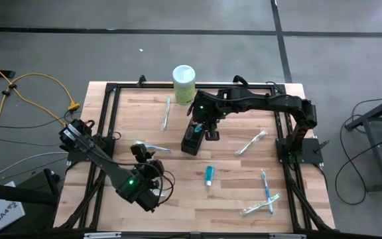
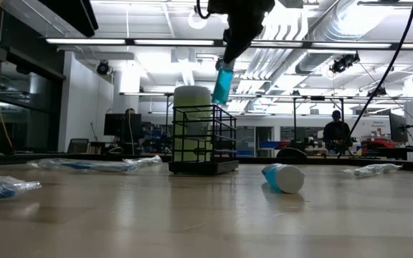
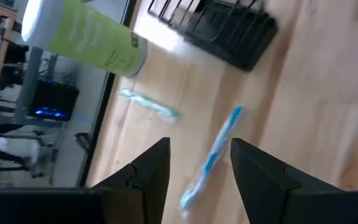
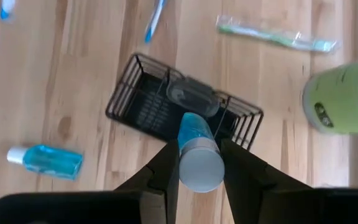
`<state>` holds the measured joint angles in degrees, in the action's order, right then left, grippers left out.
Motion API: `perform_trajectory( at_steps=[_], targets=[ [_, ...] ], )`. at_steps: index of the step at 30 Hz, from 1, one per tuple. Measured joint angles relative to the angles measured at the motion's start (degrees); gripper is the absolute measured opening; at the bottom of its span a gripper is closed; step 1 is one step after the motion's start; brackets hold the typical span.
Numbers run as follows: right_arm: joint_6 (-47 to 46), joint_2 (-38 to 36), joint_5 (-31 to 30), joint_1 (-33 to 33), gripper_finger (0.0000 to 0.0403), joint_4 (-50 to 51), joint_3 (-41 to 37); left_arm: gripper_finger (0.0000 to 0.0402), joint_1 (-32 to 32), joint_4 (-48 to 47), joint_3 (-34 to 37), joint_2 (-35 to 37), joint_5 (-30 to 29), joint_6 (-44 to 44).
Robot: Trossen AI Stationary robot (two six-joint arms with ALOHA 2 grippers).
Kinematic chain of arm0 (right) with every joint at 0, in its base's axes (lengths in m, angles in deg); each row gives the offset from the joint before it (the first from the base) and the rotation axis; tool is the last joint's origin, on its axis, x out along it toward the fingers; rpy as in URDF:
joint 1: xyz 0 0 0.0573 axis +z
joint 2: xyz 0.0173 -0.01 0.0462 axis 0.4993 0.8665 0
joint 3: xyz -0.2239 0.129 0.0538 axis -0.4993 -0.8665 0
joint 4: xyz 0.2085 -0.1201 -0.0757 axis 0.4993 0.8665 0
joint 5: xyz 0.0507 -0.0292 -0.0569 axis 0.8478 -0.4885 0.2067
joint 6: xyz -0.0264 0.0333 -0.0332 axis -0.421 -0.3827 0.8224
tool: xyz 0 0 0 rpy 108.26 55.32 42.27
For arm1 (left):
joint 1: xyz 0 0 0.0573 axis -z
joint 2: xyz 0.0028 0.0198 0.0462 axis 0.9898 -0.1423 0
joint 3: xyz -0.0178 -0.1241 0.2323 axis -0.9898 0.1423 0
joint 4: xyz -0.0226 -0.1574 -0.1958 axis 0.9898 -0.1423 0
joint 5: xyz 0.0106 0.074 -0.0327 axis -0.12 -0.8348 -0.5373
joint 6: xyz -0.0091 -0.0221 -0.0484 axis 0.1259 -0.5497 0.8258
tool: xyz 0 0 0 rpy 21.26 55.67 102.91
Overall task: Pick & Place toothbrushing station
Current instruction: Put the right blue mouthwash into the middle section of the black wire organizer
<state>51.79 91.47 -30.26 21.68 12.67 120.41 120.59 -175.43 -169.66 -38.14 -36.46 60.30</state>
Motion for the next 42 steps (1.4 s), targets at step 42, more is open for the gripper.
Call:
perform_trajectory(
  at_steps=[42],
  targets=[
    [-2.0,0.4,3.6,-0.9,0.0088,-1.6,0.0,0.0160,-10.9,0.2,19.7,11.0,1.8,7.2]
  ],
)
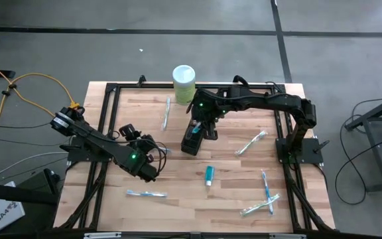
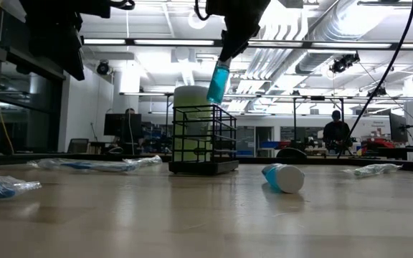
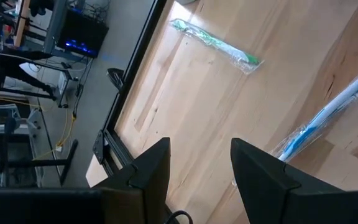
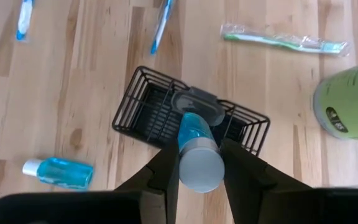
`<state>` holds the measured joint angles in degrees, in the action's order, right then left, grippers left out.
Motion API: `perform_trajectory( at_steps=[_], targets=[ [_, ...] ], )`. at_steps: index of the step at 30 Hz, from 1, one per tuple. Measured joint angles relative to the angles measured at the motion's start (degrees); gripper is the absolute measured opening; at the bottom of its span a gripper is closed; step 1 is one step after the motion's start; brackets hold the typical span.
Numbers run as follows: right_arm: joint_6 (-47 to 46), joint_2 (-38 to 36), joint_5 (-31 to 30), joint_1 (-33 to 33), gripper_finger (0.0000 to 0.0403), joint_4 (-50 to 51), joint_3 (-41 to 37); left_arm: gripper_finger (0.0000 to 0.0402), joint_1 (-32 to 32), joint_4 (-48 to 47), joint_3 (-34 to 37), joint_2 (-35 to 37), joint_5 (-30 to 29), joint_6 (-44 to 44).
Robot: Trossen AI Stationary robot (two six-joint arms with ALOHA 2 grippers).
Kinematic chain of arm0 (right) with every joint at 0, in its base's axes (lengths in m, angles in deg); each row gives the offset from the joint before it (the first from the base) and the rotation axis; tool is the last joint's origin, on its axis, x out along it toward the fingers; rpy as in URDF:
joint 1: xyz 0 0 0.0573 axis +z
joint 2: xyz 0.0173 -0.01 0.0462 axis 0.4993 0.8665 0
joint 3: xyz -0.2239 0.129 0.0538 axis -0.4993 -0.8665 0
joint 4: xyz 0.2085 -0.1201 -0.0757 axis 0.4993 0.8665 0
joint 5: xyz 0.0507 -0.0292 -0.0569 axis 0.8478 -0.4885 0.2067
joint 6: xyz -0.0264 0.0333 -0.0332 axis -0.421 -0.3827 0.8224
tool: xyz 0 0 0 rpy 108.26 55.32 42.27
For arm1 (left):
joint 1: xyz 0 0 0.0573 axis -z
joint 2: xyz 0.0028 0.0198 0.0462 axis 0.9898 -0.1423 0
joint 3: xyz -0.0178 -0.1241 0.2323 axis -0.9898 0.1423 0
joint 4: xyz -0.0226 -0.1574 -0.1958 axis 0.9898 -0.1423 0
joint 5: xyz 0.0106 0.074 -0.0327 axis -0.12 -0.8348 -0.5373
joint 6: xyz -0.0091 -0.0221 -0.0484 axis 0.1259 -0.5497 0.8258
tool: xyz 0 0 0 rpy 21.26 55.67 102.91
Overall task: Pick & Place toothbrushing station
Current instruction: Put the right blue mouthwash into the middle section of the black wire organizer
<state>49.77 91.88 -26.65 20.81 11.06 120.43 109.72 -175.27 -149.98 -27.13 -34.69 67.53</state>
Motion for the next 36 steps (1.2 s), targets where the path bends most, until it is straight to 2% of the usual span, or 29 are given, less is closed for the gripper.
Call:
perform_trajectory(
  at_steps=[36],
  targets=[
    [-1.8,7.3,4.3,-0.2,0.0088,-1.4,-0.1,0.0160,0.0,1.9,-0.1,0.0,0.1,0.2]
  ],
)
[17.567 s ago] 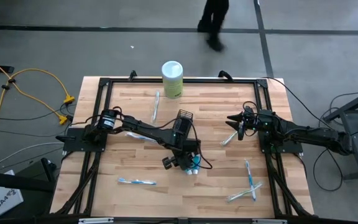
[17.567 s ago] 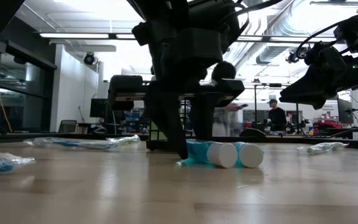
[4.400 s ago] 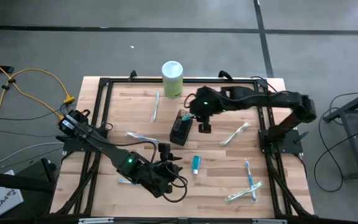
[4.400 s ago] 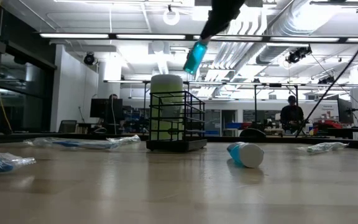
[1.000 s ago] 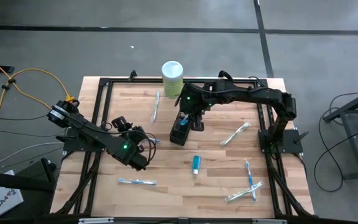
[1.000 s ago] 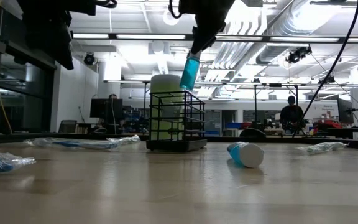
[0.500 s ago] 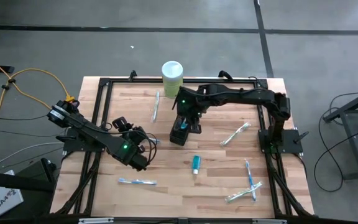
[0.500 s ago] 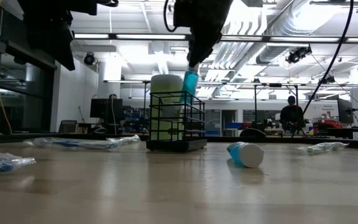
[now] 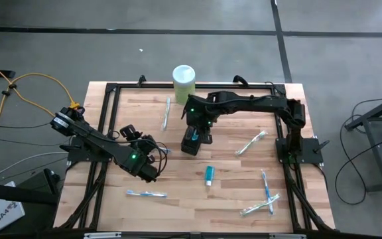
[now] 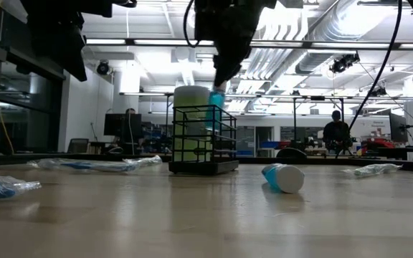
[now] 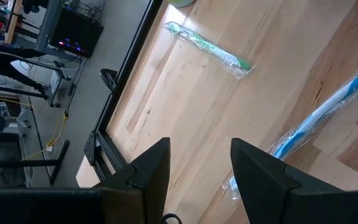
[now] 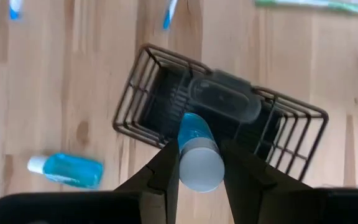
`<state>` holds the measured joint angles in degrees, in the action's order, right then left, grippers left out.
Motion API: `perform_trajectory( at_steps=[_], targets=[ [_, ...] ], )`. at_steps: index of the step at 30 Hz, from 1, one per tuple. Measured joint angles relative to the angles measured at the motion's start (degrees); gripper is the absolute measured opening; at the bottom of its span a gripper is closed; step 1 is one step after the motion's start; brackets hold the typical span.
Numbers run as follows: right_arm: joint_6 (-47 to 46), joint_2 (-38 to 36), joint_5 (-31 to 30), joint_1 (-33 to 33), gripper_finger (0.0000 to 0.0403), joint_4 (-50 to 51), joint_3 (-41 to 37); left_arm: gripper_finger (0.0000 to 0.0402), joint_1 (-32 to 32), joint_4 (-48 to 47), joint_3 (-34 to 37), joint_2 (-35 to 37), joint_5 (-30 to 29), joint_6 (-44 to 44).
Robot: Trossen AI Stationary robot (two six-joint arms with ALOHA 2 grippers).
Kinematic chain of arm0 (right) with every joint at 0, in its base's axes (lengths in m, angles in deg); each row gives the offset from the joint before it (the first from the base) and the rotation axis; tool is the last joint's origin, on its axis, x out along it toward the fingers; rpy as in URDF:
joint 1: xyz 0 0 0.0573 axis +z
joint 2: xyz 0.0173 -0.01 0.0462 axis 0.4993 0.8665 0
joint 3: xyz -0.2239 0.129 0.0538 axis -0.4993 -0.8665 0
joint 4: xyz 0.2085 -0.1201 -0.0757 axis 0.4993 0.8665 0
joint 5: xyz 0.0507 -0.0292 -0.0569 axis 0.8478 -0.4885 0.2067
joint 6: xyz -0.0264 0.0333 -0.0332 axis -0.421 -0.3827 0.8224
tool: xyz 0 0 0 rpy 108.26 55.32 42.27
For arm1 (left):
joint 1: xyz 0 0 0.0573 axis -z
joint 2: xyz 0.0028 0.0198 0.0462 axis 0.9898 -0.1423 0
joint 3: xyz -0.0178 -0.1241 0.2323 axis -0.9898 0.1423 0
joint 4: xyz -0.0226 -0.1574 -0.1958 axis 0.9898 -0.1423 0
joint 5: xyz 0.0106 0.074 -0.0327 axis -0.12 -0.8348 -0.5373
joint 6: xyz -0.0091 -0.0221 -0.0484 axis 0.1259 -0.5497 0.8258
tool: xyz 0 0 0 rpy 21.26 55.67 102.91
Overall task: Pick & Place toothbrushing station
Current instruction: Put the right blue mouthwash into the middle section of the black wire organizer
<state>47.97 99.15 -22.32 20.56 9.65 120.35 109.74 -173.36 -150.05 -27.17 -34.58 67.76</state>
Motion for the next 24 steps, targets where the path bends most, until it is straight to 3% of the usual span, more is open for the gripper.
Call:
perform_trajectory(
  at_steps=[24],
  targets=[
    [0.5,4.2,-1.5,-0.1,0.0088,-1.3,-0.1,0.0160,0.0,0.2,0.0,0.0,0.0,0.4]
  ],
)
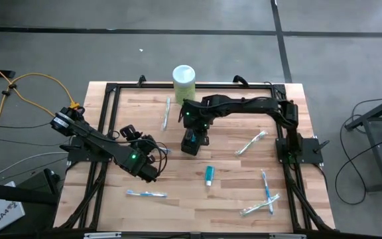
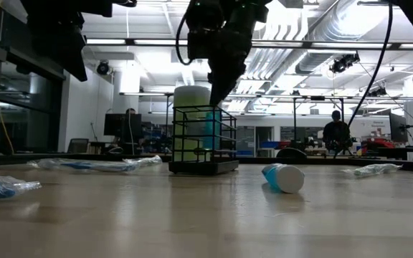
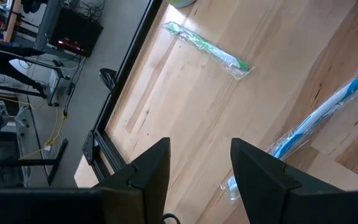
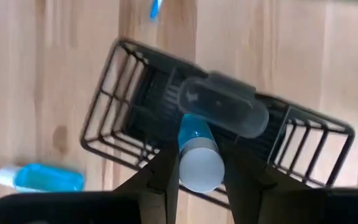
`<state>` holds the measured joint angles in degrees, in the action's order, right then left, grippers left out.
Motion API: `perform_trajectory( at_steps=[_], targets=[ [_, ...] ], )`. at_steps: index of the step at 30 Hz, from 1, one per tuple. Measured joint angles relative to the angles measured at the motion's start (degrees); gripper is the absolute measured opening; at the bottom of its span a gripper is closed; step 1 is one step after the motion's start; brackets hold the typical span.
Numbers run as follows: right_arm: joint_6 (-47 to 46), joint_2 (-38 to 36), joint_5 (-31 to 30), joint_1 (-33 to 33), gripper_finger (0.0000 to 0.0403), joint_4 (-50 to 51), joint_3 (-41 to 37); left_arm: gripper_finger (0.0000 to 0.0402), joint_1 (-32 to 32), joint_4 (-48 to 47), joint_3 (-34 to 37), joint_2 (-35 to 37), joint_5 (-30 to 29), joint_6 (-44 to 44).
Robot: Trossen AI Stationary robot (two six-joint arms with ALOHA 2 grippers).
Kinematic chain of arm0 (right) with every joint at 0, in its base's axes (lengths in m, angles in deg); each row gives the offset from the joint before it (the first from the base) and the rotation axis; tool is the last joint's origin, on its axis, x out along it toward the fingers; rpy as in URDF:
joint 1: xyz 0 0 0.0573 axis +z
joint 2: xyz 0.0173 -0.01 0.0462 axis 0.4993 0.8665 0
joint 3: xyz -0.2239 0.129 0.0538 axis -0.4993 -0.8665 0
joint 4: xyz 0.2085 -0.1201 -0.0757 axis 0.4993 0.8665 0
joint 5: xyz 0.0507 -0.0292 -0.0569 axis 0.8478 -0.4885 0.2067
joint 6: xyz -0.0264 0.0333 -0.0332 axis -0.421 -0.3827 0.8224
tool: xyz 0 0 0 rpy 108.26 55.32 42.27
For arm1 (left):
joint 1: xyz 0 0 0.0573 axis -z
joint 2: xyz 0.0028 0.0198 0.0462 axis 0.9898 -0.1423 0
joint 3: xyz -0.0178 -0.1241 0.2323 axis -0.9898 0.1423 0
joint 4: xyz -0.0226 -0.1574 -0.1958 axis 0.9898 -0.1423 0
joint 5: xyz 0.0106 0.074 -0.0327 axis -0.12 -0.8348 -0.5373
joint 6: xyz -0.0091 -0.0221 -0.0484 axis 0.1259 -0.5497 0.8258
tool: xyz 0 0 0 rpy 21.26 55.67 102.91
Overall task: Pick & Place toothbrushing station
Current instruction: Put the right blue mouthwash into the middle section of the black wire organizer
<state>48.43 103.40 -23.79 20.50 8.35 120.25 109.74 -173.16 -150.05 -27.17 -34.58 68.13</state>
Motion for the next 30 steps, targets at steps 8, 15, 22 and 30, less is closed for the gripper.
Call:
perform_trajectory(
  at_steps=[8,15,22,30],
  targets=[
    [-0.5,0.8,0.2,0.0,0.0088,-1.0,-1.5,0.0160,0.0,0.0,0.0,0.0,0.0,0.0],
    [-1.0,0.8,-0.1,0.0,0.0088,-0.6,-1.6,0.0160,0.0,0.0,0.0,0.0,0.0,-0.2],
    [-1.1,0.8,-0.1,0.0,0.0090,-0.6,-1.6,0.0160,0.0,0.0,0.0,0.0,0.0,-0.1],
    [-1.1,0.8,-0.6,0.0,0.0097,-0.6,-1.6,0.0160,0.0,0.0,0.0,0.0,0.5,0.0]
  ],
)
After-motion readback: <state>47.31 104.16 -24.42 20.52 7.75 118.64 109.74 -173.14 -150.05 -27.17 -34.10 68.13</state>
